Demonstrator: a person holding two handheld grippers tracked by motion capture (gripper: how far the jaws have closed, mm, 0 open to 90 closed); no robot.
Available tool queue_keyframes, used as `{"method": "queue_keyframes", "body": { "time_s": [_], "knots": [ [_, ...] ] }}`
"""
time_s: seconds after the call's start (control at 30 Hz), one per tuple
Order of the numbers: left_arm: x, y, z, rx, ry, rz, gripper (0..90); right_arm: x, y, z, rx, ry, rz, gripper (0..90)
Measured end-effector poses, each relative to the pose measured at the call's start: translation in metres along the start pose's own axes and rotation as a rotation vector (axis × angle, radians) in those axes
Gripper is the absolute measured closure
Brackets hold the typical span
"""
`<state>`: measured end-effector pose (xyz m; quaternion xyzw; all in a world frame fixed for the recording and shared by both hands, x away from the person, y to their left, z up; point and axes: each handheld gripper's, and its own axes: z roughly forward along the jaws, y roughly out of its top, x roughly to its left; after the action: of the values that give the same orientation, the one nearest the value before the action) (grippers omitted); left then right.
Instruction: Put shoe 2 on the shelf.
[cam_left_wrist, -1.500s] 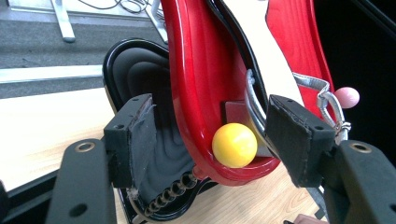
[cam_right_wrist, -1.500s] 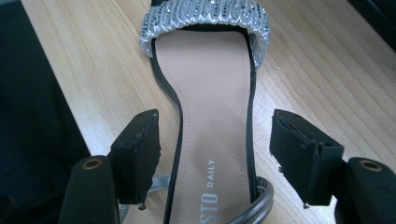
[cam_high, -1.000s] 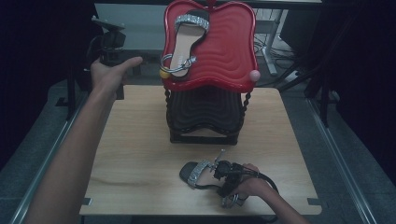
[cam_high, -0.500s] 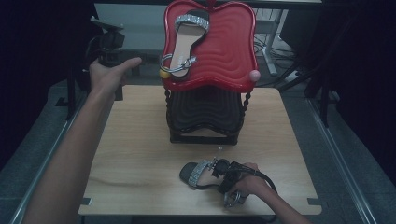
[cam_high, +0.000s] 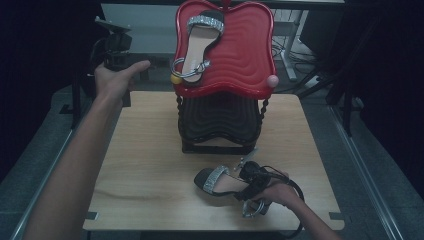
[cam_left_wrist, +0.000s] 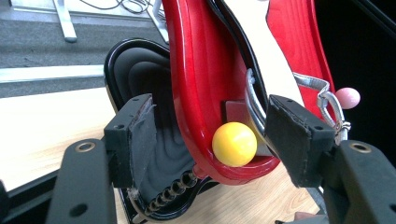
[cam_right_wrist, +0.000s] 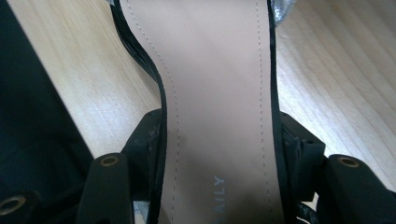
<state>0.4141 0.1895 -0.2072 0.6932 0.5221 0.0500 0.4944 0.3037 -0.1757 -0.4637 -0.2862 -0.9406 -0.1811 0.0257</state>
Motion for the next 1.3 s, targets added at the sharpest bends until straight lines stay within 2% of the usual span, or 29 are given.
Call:
{"method": "queue_keyframes", "body": {
  "time_s": [0.2, 0.47, 0.6, 0.73, 0.97, 1.17, 1.3],
  "knots": [
    [0.0, 0.001, 0.0, -0.008, 0.001, -0.007, 33.8, -0.017, -0.023, -0.023, -0.107, 0.08, 0.082, 42.4],
    [0.001, 0.002, -0.003, -0.011, 0.002, -0.009, 33.9, -0.039, -0.062, -0.04, -0.227, 0.143, 0.185, 42.5],
    [0.0, 0.004, -0.005, -0.011, 0.002, -0.004, 34.0, -0.049, -0.081, -0.045, -0.27, 0.162, 0.244, 42.5],
    [-0.002, 0.005, -0.005, -0.014, 0.001, -0.004, 34.0, -0.056, -0.096, -0.052, -0.313, 0.175, 0.27, 42.5],
    [-0.004, 0.006, -0.005, -0.016, 0.001, -0.002, 34.0, -0.072, -0.128, -0.071, -0.435, 0.201, 0.357, 42.5],
    [-0.004, 0.005, -0.007, -0.014, 0.0, -0.002, 34.1, -0.087, -0.154, -0.093, -0.527, 0.192, 0.421, 42.5],
    [-0.003, 0.006, -0.007, -0.015, -0.002, -0.003, 34.1, -0.095, -0.163, -0.107, -0.579, 0.191, 0.452, 42.5]
  ]
}}
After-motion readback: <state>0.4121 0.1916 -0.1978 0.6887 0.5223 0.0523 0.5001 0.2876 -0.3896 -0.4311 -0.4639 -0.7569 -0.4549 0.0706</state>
